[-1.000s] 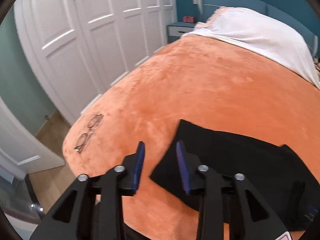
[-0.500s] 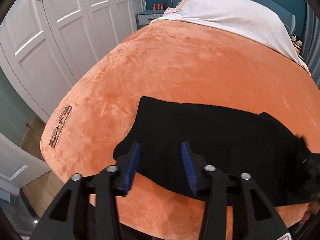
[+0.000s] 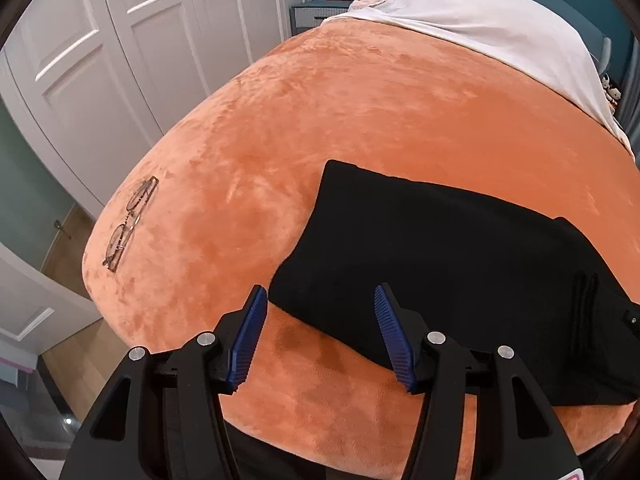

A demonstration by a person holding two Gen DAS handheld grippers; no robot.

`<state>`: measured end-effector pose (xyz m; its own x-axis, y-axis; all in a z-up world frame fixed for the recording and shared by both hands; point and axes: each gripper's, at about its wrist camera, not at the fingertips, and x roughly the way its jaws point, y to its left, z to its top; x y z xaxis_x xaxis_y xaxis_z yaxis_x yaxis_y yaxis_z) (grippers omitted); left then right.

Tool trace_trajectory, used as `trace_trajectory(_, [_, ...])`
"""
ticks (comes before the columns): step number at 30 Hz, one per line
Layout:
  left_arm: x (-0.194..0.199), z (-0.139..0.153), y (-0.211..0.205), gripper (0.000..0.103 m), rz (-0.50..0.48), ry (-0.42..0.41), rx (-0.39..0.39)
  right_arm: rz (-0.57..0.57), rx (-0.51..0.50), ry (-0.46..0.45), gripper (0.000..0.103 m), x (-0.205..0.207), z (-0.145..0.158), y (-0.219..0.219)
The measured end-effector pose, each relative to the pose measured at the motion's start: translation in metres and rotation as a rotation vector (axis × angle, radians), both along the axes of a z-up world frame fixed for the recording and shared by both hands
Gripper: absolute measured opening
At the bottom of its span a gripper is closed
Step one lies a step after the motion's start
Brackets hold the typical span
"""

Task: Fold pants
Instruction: 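Grasp the pants edge with the left tool while the right tool holds the fold, then grasp the black pants end with the right tool and fold it over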

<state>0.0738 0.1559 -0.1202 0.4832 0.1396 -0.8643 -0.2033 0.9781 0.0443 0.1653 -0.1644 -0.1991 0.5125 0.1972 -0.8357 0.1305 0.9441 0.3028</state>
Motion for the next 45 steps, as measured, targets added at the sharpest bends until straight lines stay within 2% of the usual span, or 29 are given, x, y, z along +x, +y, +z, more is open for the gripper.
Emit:
trace_trajectory(1, [0.001, 0.0, -0.002, 0.055, -0.003, -0.001, -0.002, 0.018, -0.002, 0.067, 0.018, 0.01, -0.019, -0.001])
trace_trajectory(2, [0.003, -0.002, -0.005, 0.055, -0.006, 0.003, -0.002, 0.052, -0.056, 0.135, 0.017, 0.017, -0.04, 0.004])
trace_trajectory(4, [0.005, -0.004, -0.007, 0.055, -0.015, 0.014, -0.012, 0.077, -0.124, 0.112, 0.018, 0.016, -0.033, 0.016])
trace_trajectory(7, [0.004, -0.004, -0.003, 0.056, -0.019, 0.007, -0.01, 0.122, -0.039, 0.022, 0.02, 0.03, 0.007, 0.04])
trace_trajectory(9, [0.004, -0.007, 0.001, 0.059, -0.02, 0.003, -0.007, 0.209, -0.01, 0.015, 0.021, 0.045, 0.014, 0.068])
trace_trajectory(13, [0.007, -0.02, 0.011, 0.059, -0.002, 0.035, -0.003, 0.38, 0.001, 0.023, 0.021, 0.089, 0.009, 0.13])
trace_trajectory(15, [0.008, -0.03, 0.018, 0.059, 0.014, 0.057, 0.0, 0.45, -0.026, 0.071, 0.02, 0.121, -0.018, 0.167])
trace_trajectory(18, [0.01, -0.043, 0.027, 0.059, 0.022, 0.078, 0.025, 0.434, -0.09, 0.157, 0.018, 0.141, -0.063, 0.192])
trace_trajectory(19, [0.01, -0.045, 0.029, 0.059, 0.022, 0.081, 0.028, 0.429, -0.096, 0.148, 0.018, 0.149, -0.067, 0.195])
trace_trajectory(21, [0.009, -0.047, 0.036, 0.06, 0.015, 0.082, 0.006, 0.404, -0.116, 0.125, 0.021, 0.155, -0.052, 0.203])
trace_trajectory(24, [0.004, -0.043, 0.05, 0.06, 0.014, 0.059, -0.052, 0.441, -0.092, 0.064, 0.024, 0.139, -0.023, 0.217])
trace_trajectory(25, [0.001, -0.041, 0.055, 0.062, 0.012, 0.049, -0.068, 0.469, -0.102, 0.036, 0.028, 0.129, -0.017, 0.225])
trace_trajectory(26, [-0.003, -0.037, 0.061, 0.063, 0.011, 0.042, -0.081, 0.509, -0.12, 0.0, 0.036, 0.117, -0.011, 0.24])
trace_trajectory(27, [-0.007, -0.034, 0.064, 0.064, 0.018, 0.035, -0.078, 0.542, -0.125, -0.014, 0.044, 0.111, -0.008, 0.251])
trace_trajectory(32, [-0.029, -0.015, 0.086, 0.064, 0.056, -0.004, 0.018, 0.692, -0.184, -0.038, 0.045, 0.073, -0.015, 0.316])
trace_trajectory(35, [-0.041, -0.007, 0.099, 0.064, 0.079, -0.018, 0.021, 0.763, -0.223, -0.077, 0.064, 0.041, -0.015, 0.343])
trace_trajectory(38, [-0.046, -0.005, 0.109, 0.064, 0.088, -0.021, 0.008, 0.813, -0.387, -0.131, 0.064, 0.019, -0.017, 0.36])
trace_trajectory(39, [-0.048, -0.005, 0.109, 0.064, 0.085, -0.023, 0.008, 0.814, -0.404, -0.124, 0.064, 0.021, -0.021, 0.364])
trace_trajectory(43, [-0.049, -0.007, 0.103, 0.064, 0.062, -0.004, 0.031, 0.796, -0.41, -0.093, 0.064, 0.026, -0.022, 0.367])
trace_trajectory(45, [-0.054, -0.002, 0.102, 0.064, 0.061, -0.014, 0.022, 0.792, -0.388, -0.116, 0.064, 0.02, -0.011, 0.364])
